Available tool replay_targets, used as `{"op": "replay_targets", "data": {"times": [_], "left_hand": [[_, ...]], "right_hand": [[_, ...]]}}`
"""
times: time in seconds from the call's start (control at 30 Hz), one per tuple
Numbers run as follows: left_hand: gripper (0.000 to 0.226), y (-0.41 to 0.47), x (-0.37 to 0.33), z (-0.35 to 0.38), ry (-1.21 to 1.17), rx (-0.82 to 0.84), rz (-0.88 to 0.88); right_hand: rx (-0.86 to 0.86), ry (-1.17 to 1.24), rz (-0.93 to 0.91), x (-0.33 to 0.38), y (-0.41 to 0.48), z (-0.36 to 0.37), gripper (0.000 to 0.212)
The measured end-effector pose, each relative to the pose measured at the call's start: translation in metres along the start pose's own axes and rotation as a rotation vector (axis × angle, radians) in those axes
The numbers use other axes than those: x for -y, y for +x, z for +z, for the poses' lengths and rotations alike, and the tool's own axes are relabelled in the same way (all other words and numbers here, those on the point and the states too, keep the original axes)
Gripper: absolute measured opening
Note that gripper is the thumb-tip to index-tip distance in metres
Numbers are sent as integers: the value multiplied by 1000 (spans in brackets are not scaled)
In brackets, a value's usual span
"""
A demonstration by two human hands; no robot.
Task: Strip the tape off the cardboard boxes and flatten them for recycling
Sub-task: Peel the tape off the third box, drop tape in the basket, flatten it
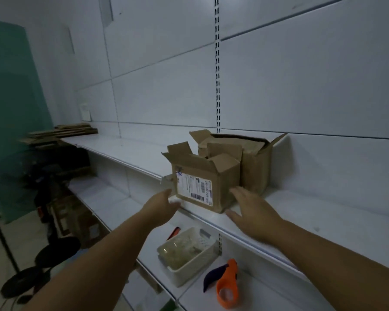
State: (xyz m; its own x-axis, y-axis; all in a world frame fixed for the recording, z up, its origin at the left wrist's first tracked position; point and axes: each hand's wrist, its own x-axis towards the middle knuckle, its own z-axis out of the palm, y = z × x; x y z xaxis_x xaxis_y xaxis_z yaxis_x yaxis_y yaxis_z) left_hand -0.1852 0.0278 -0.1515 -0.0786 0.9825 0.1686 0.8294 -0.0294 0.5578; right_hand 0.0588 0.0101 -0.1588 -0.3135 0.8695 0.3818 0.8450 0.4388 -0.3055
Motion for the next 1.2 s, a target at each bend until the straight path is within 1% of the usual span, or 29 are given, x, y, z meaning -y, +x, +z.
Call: {"op": "replay_targets", "data": {"times": [0.07, 0.13, 0.2, 0.27, 0.37, 0.43, 0.53, 0.63, 0.7, 0.73, 0.8, 0.87, 0.93, 1.07, 1.17, 1.2], "left_hand": [[49, 17, 5, 10, -132, -60, -66], [39, 32, 8, 17, -260, -78, -78], [23, 47, 14, 22, -396, -35, -52], [22, 59, 19, 25, -476, 25, -11], [29, 72, 27, 27, -480, 39, 25], [29, 80, 31, 29, -464, 43, 68], [29, 89, 37, 31, -497, 98, 137], [28, 91, 45, 28, -491, 120, 237], [30, 88, 50, 23, -502, 139, 338], [32, 85, 53, 19, -501, 144, 411], [38, 77, 54, 11, -482, 124, 582], [47, 67, 50, 4, -469, 93, 772], [54, 59, 40, 2, -470, 58, 949], [51, 43, 2, 7, -540, 0, 1169], [53, 28, -37, 13, -539, -136, 1384], [54, 22, -51, 16, -536, -166, 1451]], "right_hand": [[-55, 201, 107, -2, 18, 9, 67], [-75, 370, 198, -7, 31, 18, 75], [-100, 532, 251, -14, 38, 26, 84], [-138, 634, 278, -19, 41, 30, 89], [-168, 652, 277, -24, 40, 34, 91], [-173, 630, 270, -24, 39, 36, 95], [-207, 615, 297, -21, 38, 34, 103], [-222, 599, 324, -17, 36, 32, 104], [-212, 612, 356, -14, 33, 28, 107], [-225, 638, 359, -12, 30, 25, 104], [-302, 658, 332, -6, 21, 19, 80], [-397, 624, 332, 0, 7, 9, 56], [-485, 590, 353, 6, -7, -7, 44], [-669, 549, 352, 12, -30, -56, 30], [-781, 492, 367, 13, -52, -102, 34], [-822, 468, 387, 10, -59, -117, 31]]}}
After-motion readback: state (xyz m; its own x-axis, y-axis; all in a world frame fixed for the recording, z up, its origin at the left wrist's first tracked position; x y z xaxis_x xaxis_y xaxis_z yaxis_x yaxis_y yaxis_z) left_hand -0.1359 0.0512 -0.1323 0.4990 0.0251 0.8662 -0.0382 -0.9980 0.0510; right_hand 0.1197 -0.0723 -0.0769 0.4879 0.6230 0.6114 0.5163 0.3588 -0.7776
